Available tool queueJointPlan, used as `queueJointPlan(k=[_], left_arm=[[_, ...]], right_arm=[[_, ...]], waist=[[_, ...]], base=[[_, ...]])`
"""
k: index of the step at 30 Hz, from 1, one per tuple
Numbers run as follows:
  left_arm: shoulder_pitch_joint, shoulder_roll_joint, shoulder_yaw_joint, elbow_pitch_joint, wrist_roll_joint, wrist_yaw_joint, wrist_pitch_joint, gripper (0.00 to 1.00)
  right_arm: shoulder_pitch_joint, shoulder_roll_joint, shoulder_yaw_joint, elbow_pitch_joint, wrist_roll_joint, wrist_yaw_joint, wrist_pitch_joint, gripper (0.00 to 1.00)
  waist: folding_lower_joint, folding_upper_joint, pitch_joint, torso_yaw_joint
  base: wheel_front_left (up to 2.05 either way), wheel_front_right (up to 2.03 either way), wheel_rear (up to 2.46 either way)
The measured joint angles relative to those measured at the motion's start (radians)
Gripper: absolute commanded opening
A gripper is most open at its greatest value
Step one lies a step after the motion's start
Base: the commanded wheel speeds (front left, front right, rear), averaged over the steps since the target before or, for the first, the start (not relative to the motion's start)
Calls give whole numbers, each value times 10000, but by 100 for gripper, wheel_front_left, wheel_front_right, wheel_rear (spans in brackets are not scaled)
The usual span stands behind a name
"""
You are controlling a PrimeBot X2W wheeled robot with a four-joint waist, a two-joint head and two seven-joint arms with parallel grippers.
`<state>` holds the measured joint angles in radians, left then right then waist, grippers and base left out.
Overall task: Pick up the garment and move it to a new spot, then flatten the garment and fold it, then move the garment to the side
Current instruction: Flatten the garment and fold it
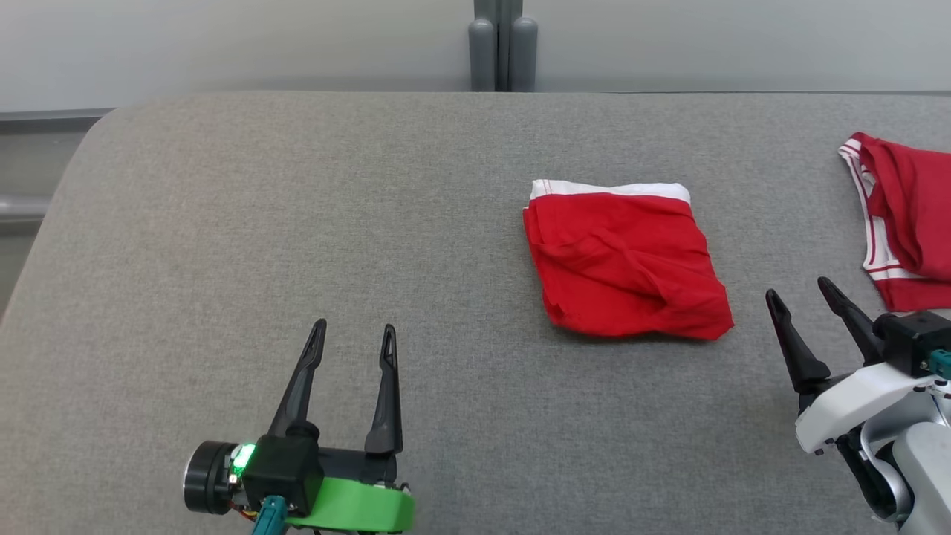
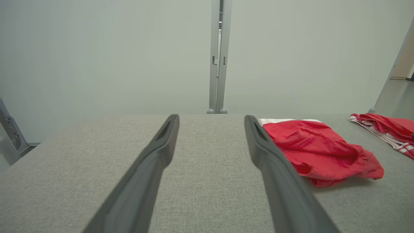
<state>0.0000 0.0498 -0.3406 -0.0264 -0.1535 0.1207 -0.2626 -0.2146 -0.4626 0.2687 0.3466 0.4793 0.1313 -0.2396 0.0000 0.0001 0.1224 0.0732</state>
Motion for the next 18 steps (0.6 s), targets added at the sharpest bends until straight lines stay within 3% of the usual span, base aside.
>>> queueJointPlan(k=[2, 6, 18], left_arm=[[-2, 0, -75, -44, 59, 27, 0, 100], [-28, 0, -192, -119, 56, 25, 0, 100], [-384, 2, -564, -125, -165, 67, 0, 100]], right_arm=[[-198, -192, 299, 6, 36, 0, 21, 0], [-991, -497, 1129, 73, 259, -2, 161, 0], [-3741, -1597, 5181, 1618, 2134, 0, 882, 0]], waist=[[0, 0, 59, 166], [0, 0, 268, 534], [0, 0, 997, 1461]], base=[[0, 0, 0], [0, 0, 0], [0, 0, 0]])
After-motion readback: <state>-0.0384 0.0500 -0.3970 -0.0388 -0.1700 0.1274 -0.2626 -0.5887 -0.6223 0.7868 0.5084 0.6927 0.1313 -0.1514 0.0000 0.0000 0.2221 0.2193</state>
